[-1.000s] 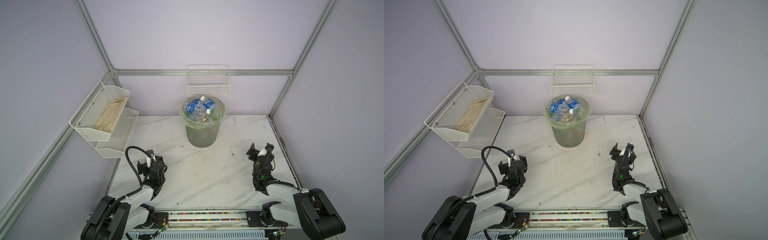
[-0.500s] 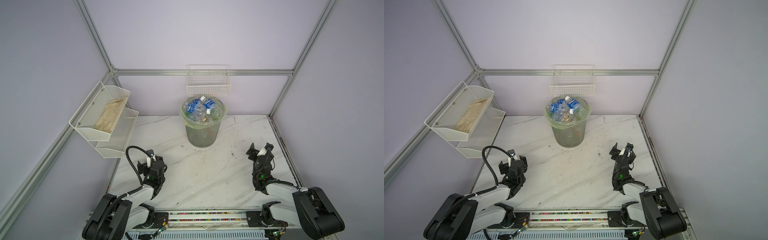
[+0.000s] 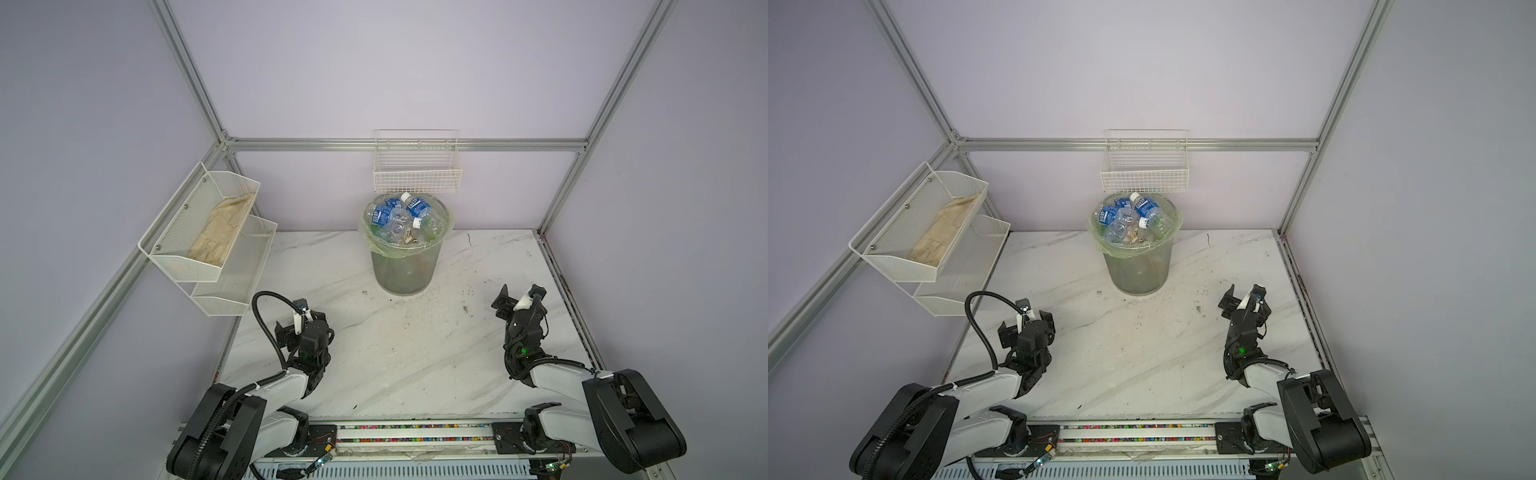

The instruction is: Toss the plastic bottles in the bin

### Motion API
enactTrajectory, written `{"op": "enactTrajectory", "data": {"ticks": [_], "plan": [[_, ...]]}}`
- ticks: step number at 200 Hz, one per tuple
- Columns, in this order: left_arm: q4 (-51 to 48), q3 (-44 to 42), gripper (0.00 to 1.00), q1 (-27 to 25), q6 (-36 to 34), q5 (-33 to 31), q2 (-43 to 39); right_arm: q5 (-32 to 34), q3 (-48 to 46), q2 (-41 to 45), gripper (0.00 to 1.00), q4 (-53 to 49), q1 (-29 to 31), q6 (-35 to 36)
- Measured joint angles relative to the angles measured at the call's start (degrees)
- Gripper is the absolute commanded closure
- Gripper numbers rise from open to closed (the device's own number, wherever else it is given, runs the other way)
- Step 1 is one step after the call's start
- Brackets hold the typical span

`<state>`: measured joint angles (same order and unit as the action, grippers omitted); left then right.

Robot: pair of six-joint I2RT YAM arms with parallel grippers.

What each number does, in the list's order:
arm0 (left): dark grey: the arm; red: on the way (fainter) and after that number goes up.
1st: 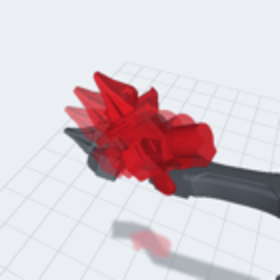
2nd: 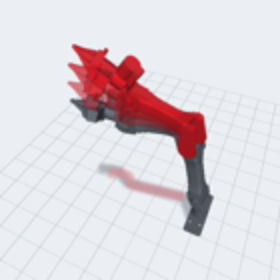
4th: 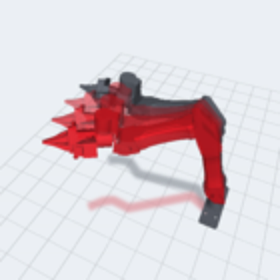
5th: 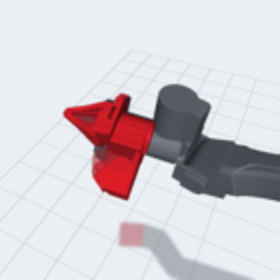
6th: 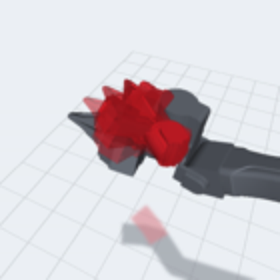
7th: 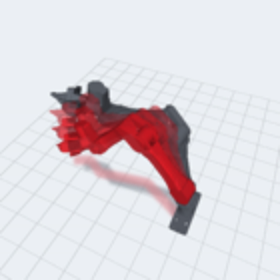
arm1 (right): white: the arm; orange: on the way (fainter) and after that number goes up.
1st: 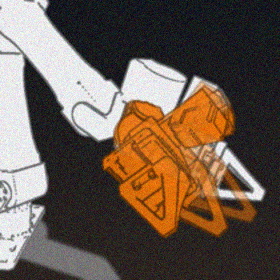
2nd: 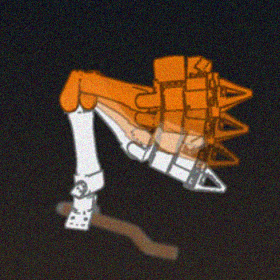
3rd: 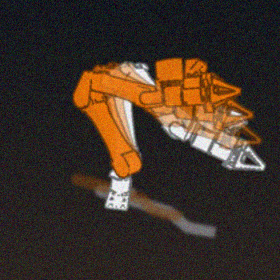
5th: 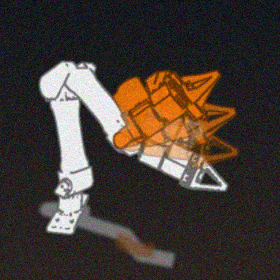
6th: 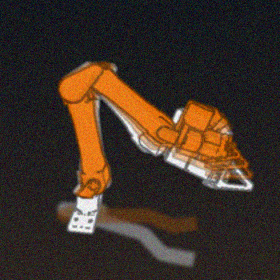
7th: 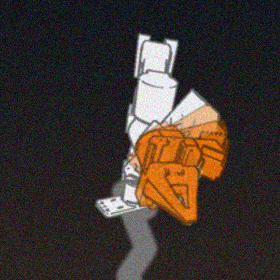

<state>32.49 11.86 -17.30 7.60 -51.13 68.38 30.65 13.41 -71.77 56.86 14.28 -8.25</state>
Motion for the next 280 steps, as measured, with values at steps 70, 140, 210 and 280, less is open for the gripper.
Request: {"op": "enactTrajectory", "data": {"ticks": [70, 140, 210, 280], "plan": [[2.54, 0.00, 0.00, 0.04, -1.29, 0.35, 1.14, -0.02, 1.07, -2.27, 0.09, 1.18, -0.09, 0.24], [4.31, 0.00, 0.00, 0.44, -1.90, 1.14, 2.03, -0.02, 1.22, -4.11, 0.09, 3.10, -0.24, 0.44], [5.79, 0.00, 0.00, 0.87, -2.71, 1.55, 2.27, -0.02, 1.27, -5.20, 0.09, 5.16, -0.59, 1.09], [7.32, 0.00, 0.00, 1.38, -2.75, 1.88, 2.60, -0.07, 1.27, -6.82, 0.10, 8.13, -0.92, 1.25]]}}
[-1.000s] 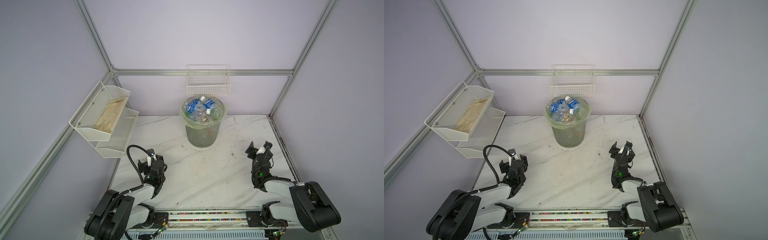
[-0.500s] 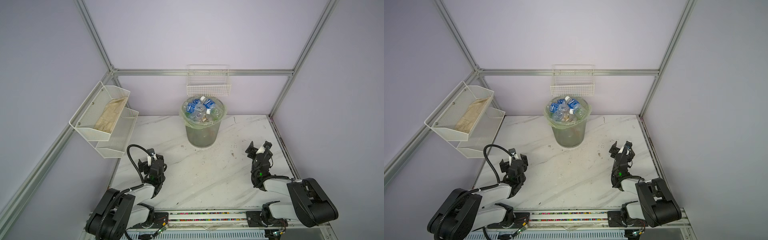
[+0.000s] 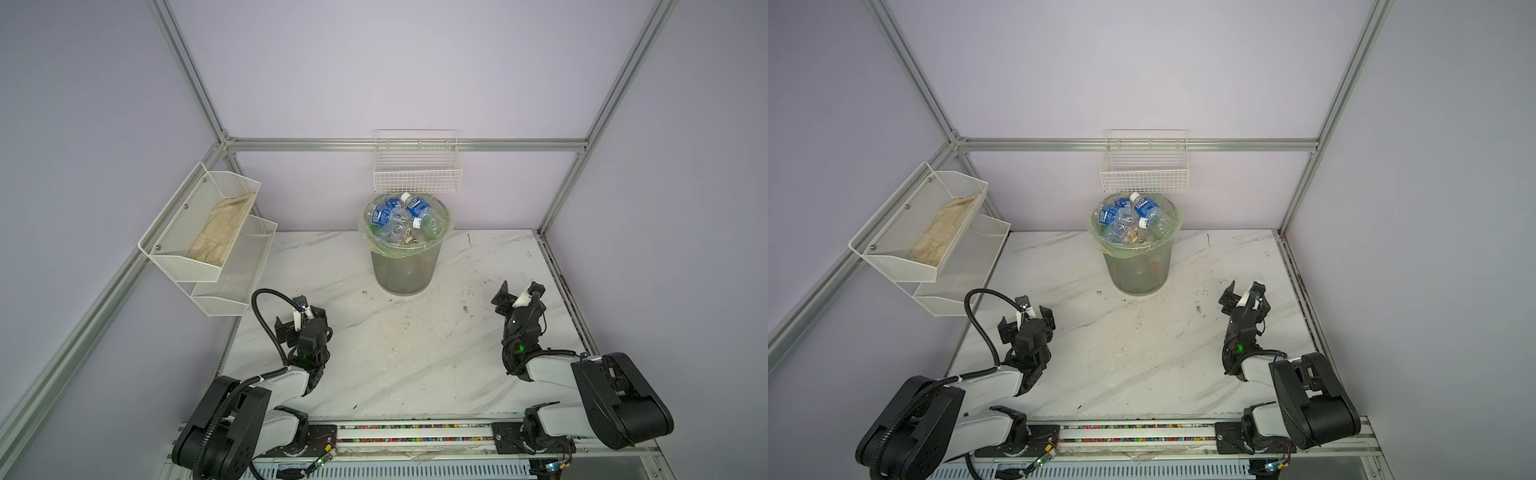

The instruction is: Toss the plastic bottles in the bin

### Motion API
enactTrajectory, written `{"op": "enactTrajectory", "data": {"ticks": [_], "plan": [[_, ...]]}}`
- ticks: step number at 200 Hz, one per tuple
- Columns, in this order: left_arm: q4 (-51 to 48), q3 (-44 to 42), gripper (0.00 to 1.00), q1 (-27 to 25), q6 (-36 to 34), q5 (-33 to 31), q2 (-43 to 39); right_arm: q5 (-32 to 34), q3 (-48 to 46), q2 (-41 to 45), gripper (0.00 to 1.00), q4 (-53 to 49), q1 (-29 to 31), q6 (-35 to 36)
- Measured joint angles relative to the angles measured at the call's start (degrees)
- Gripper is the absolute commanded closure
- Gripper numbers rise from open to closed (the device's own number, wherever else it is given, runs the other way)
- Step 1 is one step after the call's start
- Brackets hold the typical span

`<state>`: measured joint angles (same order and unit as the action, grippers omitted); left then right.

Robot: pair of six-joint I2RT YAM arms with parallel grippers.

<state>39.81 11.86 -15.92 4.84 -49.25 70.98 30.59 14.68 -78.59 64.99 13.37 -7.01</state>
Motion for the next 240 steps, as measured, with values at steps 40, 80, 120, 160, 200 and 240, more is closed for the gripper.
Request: {"op": "enactTrajectory", "data": {"ticks": [40, 80, 120, 160, 200, 240], "plan": [[1.05, 0.00, 0.00, 0.22, -0.02, 0.07, 0.42, -0.46, 0.09, -2.10, 0.10, 1.68, -0.26, 0.22], [2.62, 0.00, 0.00, 0.52, -0.17, 0.26, 1.62, -1.38, 0.09, -3.56, 0.10, 4.50, -0.52, 0.33], [5.09, 0.00, 0.01, 0.55, -1.07, 0.63, 2.43, -2.40, 0.09, -5.05, 0.11, 7.02, -0.74, 0.63], [8.74, 0.00, 0.00, 0.61, -1.62, 0.92, 2.89, -3.23, 0.09, -6.60, 0.11, 10.01, -1.46, 0.70], [12.07, 0.00, 0.00, 0.87, -2.45, 0.98, 4.26, -3.43, 0.07, -6.64, 0.11, 11.19, -2.60, 0.24], [15.39, 0.00, 0.00, 0.92, -2.62, 0.92, 4.52, -3.50, 0.07, -6.64, 0.12, 11.43, -2.99, 0.09]]}}
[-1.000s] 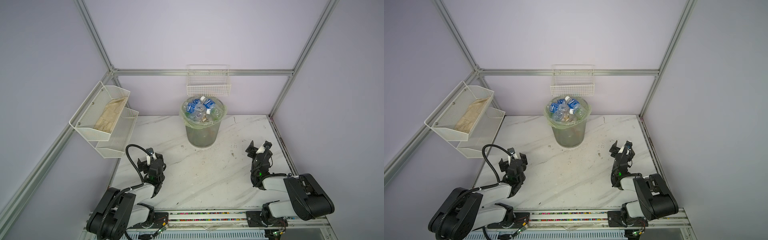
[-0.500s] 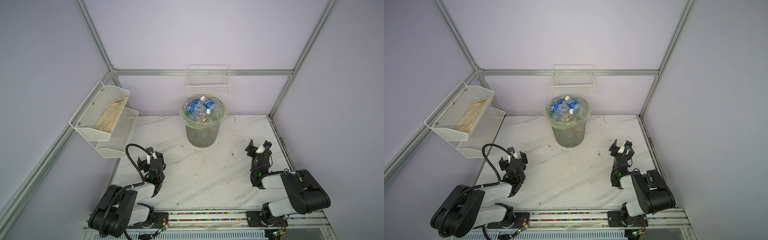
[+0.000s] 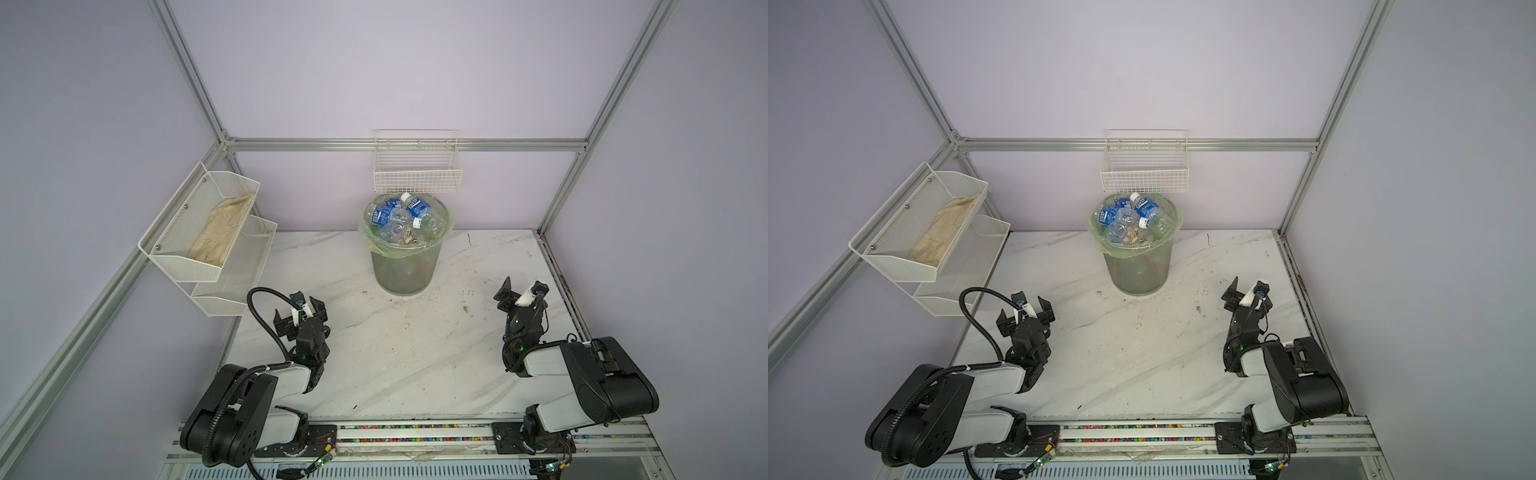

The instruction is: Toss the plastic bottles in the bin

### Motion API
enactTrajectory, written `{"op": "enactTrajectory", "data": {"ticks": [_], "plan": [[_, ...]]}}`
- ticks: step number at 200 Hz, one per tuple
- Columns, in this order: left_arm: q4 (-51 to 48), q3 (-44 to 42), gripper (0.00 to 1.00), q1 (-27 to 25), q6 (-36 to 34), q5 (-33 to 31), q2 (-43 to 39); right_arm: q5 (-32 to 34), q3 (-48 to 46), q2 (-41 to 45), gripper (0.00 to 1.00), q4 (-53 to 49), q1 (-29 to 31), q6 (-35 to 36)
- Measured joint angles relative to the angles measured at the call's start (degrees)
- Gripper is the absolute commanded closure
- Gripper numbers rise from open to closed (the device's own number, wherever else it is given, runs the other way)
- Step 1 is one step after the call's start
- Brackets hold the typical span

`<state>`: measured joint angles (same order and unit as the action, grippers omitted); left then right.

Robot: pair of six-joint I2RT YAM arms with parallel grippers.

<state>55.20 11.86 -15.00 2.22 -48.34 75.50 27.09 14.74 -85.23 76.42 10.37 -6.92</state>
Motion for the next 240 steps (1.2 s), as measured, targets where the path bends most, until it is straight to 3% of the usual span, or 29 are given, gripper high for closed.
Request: {"op": "enactTrajectory", "data": {"ticks": [112, 122, 129, 160, 179, 207, 240], "plan": [[10.05, -0.46, 0.00, 0.81, -0.57, -0.50, 3.15, 0.04, 0.00, -3.65, 0.13, 4.63, -0.04, 3.58], [10.93, -0.72, 0.00, 0.81, -0.57, -0.74, 3.15, 0.00, -0.28, -6.14, 0.13, 8.31, -0.15, 4.00], [11.65, -0.87, 0.00, 0.81, -0.57, -0.94, 3.21, -0.22, -0.52, -8.92, 0.03, 10.88, -0.28, 4.24], [14.40, -1.99, 0.00, 0.98, -0.57, -1.62, 3.37, -3.19, -0.96, -20.63, 0.03, 12.41, -1.03, 7.08], [16.17, -2.64, 0.00, 1.75, -0.04, -1.60, 4.17, -4.13, -1.09, -20.52, 0.03, 13.09, -1.05, 7.67], [21.90, -3.93, 0.00, 4.74, 0.31, -1.36, 11.96, -4.50, -1.09, -20.39, 0.03, 14.23, -1.07, 8.37], [24.94, -5.14, 0.00, 4.87, 0.74, -0.96, 12.39, -5.16, -1.03, -20.39, 0.03, 14.29, -1.07, 9.18]]}}
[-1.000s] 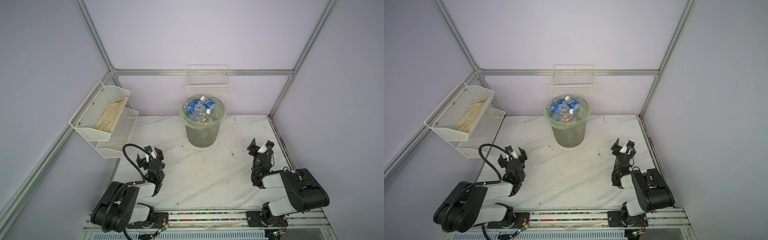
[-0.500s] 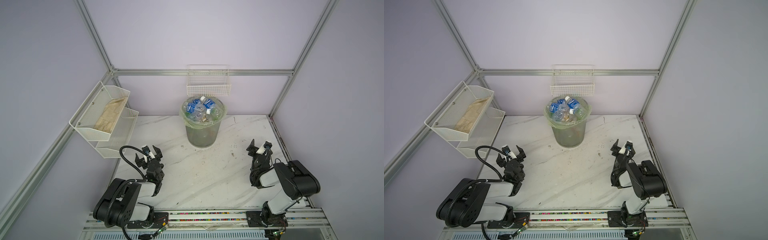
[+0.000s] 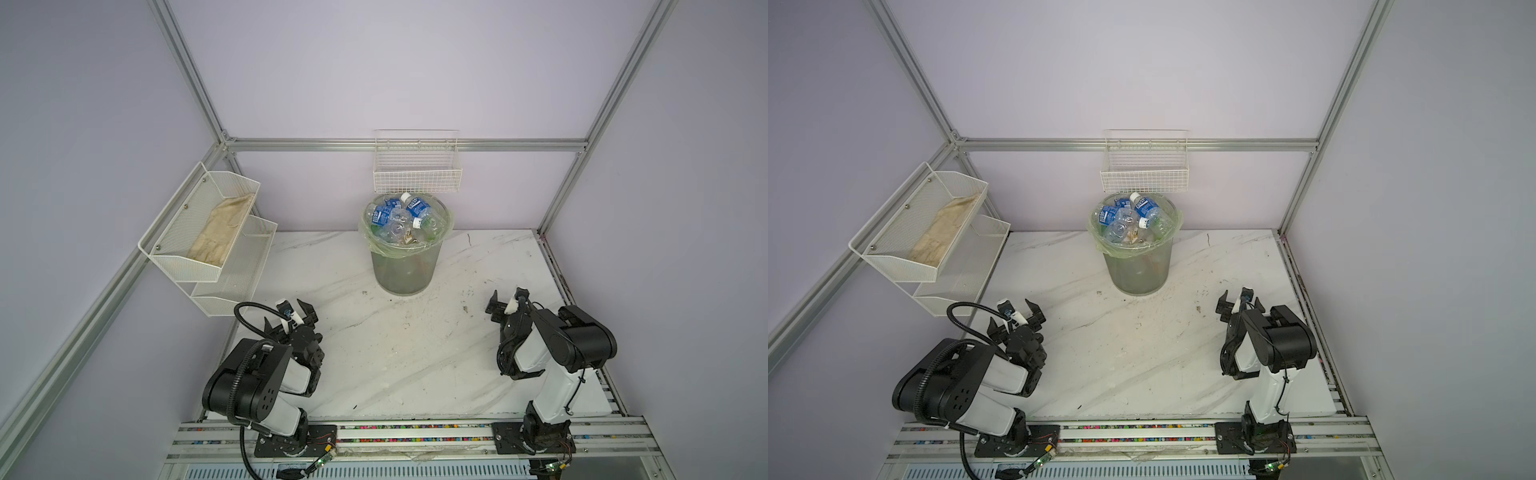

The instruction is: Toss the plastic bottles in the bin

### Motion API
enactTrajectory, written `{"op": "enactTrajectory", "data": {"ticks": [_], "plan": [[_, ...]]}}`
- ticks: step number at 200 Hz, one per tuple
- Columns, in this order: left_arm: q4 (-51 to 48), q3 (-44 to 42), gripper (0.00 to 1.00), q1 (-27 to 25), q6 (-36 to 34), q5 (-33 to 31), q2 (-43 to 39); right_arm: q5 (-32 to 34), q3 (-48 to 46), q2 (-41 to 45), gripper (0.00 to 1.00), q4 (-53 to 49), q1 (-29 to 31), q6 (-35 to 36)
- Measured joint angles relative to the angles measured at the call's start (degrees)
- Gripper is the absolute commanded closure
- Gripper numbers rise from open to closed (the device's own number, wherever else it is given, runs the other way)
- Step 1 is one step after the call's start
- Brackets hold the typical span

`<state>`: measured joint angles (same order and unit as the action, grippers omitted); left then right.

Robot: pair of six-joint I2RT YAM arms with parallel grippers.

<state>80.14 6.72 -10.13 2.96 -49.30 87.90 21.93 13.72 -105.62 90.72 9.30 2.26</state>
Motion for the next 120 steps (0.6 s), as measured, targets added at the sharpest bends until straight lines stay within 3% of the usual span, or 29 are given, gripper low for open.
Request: {"op": "enactTrajectory", "data": {"ticks": [44, 93, 120], "plan": [[1.60, 0.00, 0.00, 0.00, -1.09, 4.76, 0.02, -0.26, 4.81, 1.16, 0.03, -0.87, 0.00, -0.02], [2.25, 0.24, 0.00, -0.02, -6.58, 19.12, 5.05, -0.42, 10.71, 1.92, 0.03, -6.71, 0.00, 0.02], [1.18, 0.24, 0.00, -0.02, -8.50, 23.45, 7.26, -0.59, 10.71, 1.92, 0.03, -7.82, 0.00, 0.22]]}}
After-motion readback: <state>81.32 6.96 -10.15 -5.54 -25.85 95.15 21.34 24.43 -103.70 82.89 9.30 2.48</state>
